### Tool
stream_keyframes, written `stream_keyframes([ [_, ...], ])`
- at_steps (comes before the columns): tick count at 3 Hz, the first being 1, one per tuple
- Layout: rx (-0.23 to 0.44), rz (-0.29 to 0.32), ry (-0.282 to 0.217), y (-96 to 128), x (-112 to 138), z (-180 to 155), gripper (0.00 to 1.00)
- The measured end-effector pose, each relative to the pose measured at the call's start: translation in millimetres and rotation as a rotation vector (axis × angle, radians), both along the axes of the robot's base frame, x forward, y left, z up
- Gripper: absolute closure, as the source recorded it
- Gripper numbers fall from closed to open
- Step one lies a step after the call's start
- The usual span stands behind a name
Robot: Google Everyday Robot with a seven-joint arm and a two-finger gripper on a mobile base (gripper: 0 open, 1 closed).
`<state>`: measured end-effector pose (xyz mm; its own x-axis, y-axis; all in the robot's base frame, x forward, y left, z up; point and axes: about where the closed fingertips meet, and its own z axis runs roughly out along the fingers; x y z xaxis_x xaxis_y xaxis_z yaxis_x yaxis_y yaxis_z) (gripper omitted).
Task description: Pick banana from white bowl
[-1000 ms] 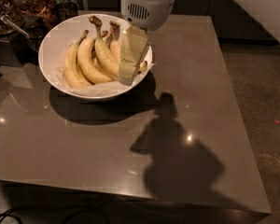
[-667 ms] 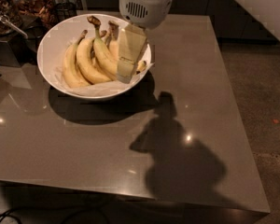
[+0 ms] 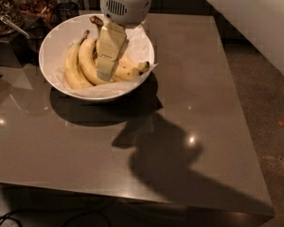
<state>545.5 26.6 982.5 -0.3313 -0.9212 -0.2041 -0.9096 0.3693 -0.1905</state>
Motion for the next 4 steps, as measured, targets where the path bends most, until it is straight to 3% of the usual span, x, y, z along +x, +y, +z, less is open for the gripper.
stream_keyframes([
  [1,0.031,0.007,0.036,14.2,11.0,-5.8,0.05],
  [3,0.056,-0.023,0.084,25.4,33.0,-17.0,0.29],
  [4,0.053,-0.048,0.108,27.2,44.8,-27.7,0.29],
])
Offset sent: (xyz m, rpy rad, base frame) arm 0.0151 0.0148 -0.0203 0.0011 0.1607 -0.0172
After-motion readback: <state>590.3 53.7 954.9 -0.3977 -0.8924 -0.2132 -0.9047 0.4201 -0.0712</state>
